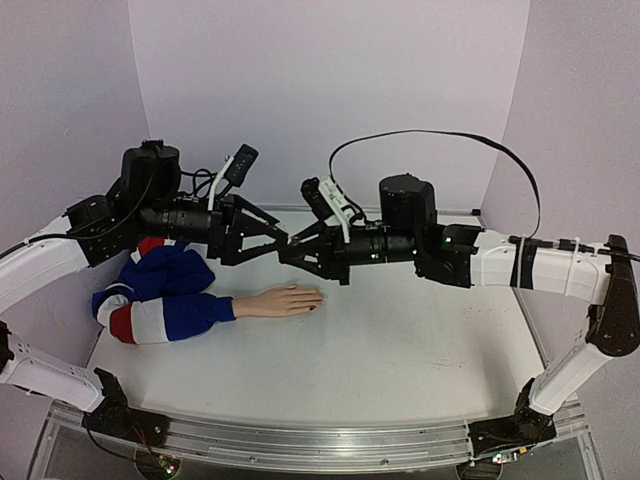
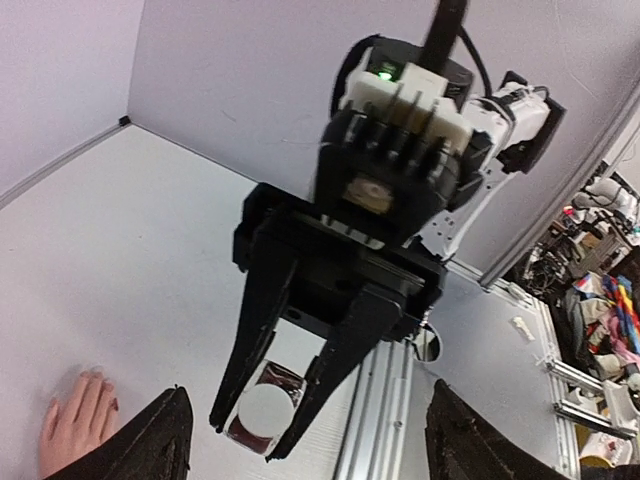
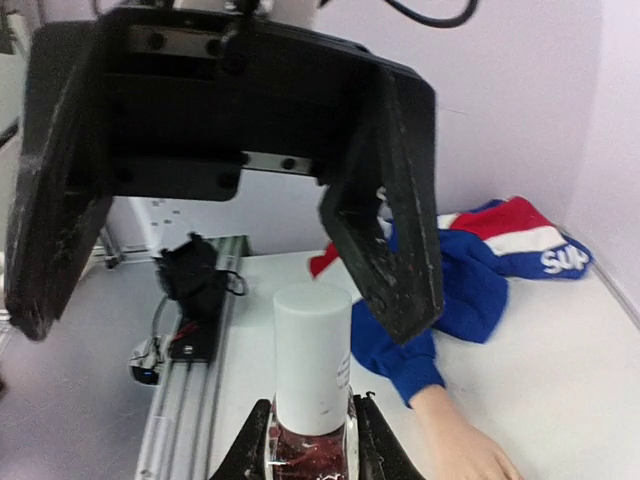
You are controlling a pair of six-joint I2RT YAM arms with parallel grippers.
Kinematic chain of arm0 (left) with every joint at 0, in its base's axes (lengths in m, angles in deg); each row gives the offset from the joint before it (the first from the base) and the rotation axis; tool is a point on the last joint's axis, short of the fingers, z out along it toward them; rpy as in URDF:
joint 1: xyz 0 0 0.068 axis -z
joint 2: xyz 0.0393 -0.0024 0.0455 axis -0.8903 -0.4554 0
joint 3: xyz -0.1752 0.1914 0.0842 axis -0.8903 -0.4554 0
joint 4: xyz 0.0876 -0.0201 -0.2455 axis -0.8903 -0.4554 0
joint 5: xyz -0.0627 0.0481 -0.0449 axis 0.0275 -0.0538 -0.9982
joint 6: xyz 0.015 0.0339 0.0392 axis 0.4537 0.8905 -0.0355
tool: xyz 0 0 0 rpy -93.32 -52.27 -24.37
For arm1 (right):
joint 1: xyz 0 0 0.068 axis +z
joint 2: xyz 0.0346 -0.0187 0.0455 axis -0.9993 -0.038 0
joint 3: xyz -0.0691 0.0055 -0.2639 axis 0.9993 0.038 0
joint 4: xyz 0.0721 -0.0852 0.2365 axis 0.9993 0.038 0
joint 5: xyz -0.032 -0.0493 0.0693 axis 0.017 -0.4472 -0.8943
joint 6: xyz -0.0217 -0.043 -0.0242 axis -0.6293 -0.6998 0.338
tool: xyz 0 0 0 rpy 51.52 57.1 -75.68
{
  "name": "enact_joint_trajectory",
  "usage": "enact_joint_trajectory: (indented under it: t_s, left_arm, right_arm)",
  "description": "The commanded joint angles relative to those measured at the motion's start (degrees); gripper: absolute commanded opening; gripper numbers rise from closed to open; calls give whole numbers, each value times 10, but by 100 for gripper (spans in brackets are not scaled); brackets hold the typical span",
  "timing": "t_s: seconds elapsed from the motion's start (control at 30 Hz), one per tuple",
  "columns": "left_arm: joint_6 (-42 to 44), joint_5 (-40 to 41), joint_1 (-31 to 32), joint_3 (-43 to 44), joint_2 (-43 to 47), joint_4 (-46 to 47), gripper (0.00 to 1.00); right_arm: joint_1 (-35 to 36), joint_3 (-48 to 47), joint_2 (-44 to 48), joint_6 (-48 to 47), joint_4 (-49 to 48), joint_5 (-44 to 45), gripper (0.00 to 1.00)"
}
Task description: Paint the nails
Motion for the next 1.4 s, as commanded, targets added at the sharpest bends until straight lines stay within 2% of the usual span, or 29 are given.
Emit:
enact_joint_trajectory:
  t_s: [0.0, 0.1, 0.33, 0.43, 0.5, 0.67, 0.77, 0.87, 0.93, 1.03, 1.07, 1.17, 1.37]
  left_arm:
    - [-50, 81, -3, 32, -26, -20, 74]
    - [-51, 59, -3, 47, -51, -31, 59]
    - [-54, 68, -3, 54, -65, -30, 33]
    - [-56, 80, -3, 54, -65, -32, 28]
    - [-58, 87, -3, 51, -65, -32, 18]
    - [-63, 85, 2, 49, -76, -30, 12]
    - [-61, 90, 11, 51, -86, -29, 4]
    - [-64, 103, 17, 52, -92, -26, 0]
    - [-68, 121, 20, 52, -98, -24, 0]
    - [-71, 164, 25, 48, -116, -24, 0]
    - [-73, 179, 26, 45, -123, -25, 0]
    - [-81, 216, 28, 32, -148, -24, 0]
    - [-83, 310, 51, -10, -208, 8, 0]
  right_arm:
    - [28, -9, 2, -42, -8, 162, 0]
    - [45, -12, -2, -53, -8, 211, 0]
    - [54, -18, -14, -64, -6, 242, 0]
    - [54, -14, -13, -66, -7, 251, 0]
    - [55, -13, -13, -67, -6, 259, 0]
    - [54, -7, -11, -63, -13, 275, 0]
    - [54, -3, -11, -60, -16, 288, 0]
    - [54, 8, -9, -56, -16, 316, 1]
    - [54, 21, -6, -55, -14, 343, 23]
    - [54, 40, 2, -60, 9, 385, 71]
    - [54, 45, 5, -66, 26, 395, 83]
    - [54, 76, 29, -72, 62, 453, 98]
    - [39, 155, 116, -63, 93, 575, 98]
